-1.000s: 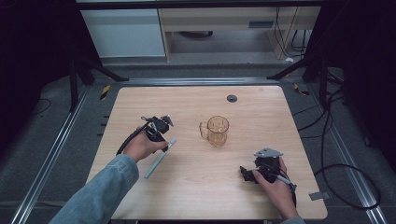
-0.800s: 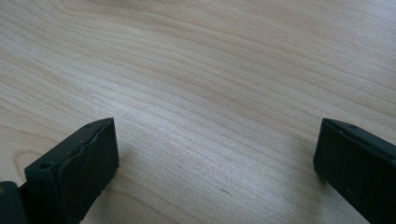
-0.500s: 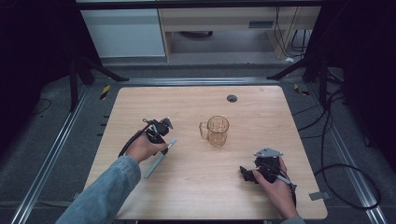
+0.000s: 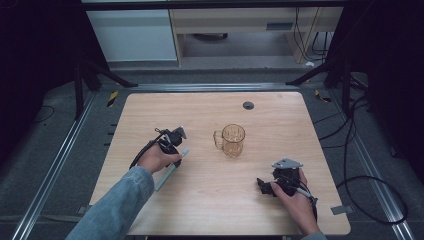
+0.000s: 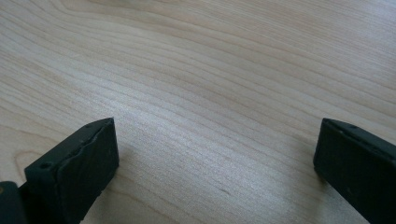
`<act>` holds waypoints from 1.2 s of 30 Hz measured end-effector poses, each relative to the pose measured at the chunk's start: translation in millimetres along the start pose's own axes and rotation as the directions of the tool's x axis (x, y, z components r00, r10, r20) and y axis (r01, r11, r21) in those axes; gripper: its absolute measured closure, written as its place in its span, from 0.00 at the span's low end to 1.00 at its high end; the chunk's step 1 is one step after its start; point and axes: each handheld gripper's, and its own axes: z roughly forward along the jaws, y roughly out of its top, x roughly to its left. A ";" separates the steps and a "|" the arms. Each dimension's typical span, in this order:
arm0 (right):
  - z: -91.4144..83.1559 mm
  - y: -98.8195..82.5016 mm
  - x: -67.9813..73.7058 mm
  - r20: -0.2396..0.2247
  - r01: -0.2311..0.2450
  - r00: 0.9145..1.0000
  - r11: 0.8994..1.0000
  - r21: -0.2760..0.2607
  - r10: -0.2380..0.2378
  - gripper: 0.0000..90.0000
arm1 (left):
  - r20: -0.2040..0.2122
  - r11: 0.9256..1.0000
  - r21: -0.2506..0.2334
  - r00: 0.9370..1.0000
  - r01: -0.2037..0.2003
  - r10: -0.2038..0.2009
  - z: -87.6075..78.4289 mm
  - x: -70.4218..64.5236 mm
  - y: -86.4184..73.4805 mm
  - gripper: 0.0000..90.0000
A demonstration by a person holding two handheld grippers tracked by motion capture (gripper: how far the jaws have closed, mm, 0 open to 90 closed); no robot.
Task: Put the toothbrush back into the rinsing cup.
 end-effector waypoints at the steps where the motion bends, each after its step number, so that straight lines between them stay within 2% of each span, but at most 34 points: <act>1: 0.0 0.0 -0.1 0.001 0.001 1.000 1.000 0.000 -0.001 0.00 | 0.000 1.000 0.000 1.000 0.001 -0.001 0.3 -0.1 0.3 0.67; 5: 0.0 0.0 0.0 0.001 0.001 1.000 1.000 0.001 -0.001 0.00 | -0.003 1.000 -0.009 1.000 0.007 -0.007 1.0 -0.1 0.8 0.67; 9: 0.1 0.0 -0.1 0.001 0.002 1.000 1.000 0.000 -0.002 0.00 | -0.003 1.000 0.005 1.000 0.004 -0.004 3.5 1.1 0.4 0.68; 32: 0.0 0.0 -0.1 0.001 0.001 1.000 1.000 0.000 -0.001 0.00 | 0.010 1.000 0.023 1.000 -0.008 0.008 5.9 -0.5 1.8 0.80; 36: 0.0 0.0 0.0 0.000 0.000 1.000 1.000 0.000 0.000 0.00 | 0.000 1.000 0.027 1.000 -0.010 0.010 5.9 -0.2 1.6 0.82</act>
